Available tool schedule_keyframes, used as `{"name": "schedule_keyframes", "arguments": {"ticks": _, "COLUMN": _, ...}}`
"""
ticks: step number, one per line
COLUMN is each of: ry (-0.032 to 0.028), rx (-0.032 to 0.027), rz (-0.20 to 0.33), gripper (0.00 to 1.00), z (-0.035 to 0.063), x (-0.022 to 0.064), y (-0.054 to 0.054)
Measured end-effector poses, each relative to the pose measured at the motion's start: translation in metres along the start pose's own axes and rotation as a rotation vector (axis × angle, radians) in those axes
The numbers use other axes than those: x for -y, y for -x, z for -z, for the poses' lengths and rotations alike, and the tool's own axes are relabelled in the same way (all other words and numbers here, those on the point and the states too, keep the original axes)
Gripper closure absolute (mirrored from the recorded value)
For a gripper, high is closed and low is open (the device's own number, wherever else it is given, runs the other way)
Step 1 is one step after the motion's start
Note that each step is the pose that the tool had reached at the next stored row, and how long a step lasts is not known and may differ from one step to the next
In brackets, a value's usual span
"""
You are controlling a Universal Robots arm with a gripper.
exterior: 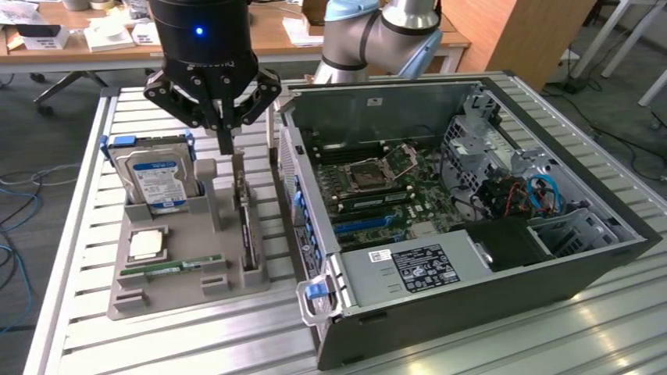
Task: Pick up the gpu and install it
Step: 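Pick up the gpu and move the gpu toward the slot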
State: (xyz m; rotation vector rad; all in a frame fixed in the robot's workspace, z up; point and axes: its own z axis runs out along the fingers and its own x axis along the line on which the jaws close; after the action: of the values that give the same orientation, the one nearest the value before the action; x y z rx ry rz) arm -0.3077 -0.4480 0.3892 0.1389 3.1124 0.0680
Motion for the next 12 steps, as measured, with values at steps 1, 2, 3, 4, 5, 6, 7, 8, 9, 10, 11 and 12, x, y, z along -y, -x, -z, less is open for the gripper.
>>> {"name": "schedule_keyframes", "arguments": {"ticks": 1, "ry": 0.0, "rx": 0.0, "rz": 0.0, "gripper": 0.89, "z": 0.0, "x": 0.0, "y": 0.0}}
{"name": "schedule_keyframes", "arguments": {"ticks": 2, "ry": 0.0, "rx": 0.0, "rz": 0.0, "gripper": 0.89, "z": 0.0, "x": 0.0, "y": 0.0}}
{"name": "schedule_keyframes", "arguments": {"ticks": 3, "ry": 0.0, "rx": 0.0, "rz": 0.0, "gripper": 0.89, "z": 0.0, "x": 0.0, "y": 0.0}}
{"name": "schedule_keyframes", "arguments": {"ticks": 4, "ry": 0.0, "rx": 0.0, "rz": 0.0, "gripper": 0.89, "z": 0.0, "x": 0.0, "y": 0.0}}
{"name": "schedule_keyframes", "arguments": {"ticks": 5, "ry": 0.0, "rx": 0.0, "rz": 0.0, "gripper": 0.83, "z": 0.0, "x": 0.0, "y": 0.0}}
{"name": "schedule_keyframes", "arguments": {"ticks": 6, "ry": 0.0, "rx": 0.0, "rz": 0.0, "gripper": 0.77, "z": 0.0, "x": 0.0, "y": 0.0}}
{"name": "schedule_keyframes", "arguments": {"ticks": 7, "ry": 0.0, "rx": 0.0, "rz": 0.0, "gripper": 0.77, "z": 0.0, "x": 0.0, "y": 0.0}}
{"name": "schedule_keyframes", "arguments": {"ticks": 8, "ry": 0.0, "rx": 0.0, "rz": 0.0, "gripper": 0.71, "z": 0.0, "x": 0.0, "y": 0.0}}
{"name": "schedule_keyframes", "arguments": {"ticks": 9, "ry": 0.0, "rx": 0.0, "rz": 0.0, "gripper": 0.65, "z": 0.0, "x": 0.0, "y": 0.0}}
{"name": "schedule_keyframes", "arguments": {"ticks": 10, "ry": 0.0, "rx": 0.0, "rz": 0.0, "gripper": 0.65, "z": 0.0, "x": 0.0, "y": 0.0}}
{"name": "schedule_keyframes", "arguments": {"ticks": 11, "ry": 0.0, "rx": 0.0, "rz": 0.0, "gripper": 0.58, "z": 0.0, "x": 0.0, "y": 0.0}}
{"name": "schedule_keyframes", "arguments": {"ticks": 12, "ry": 0.0, "rx": 0.0, "rz": 0.0, "gripper": 0.58, "z": 0.0, "x": 0.0, "y": 0.0}}
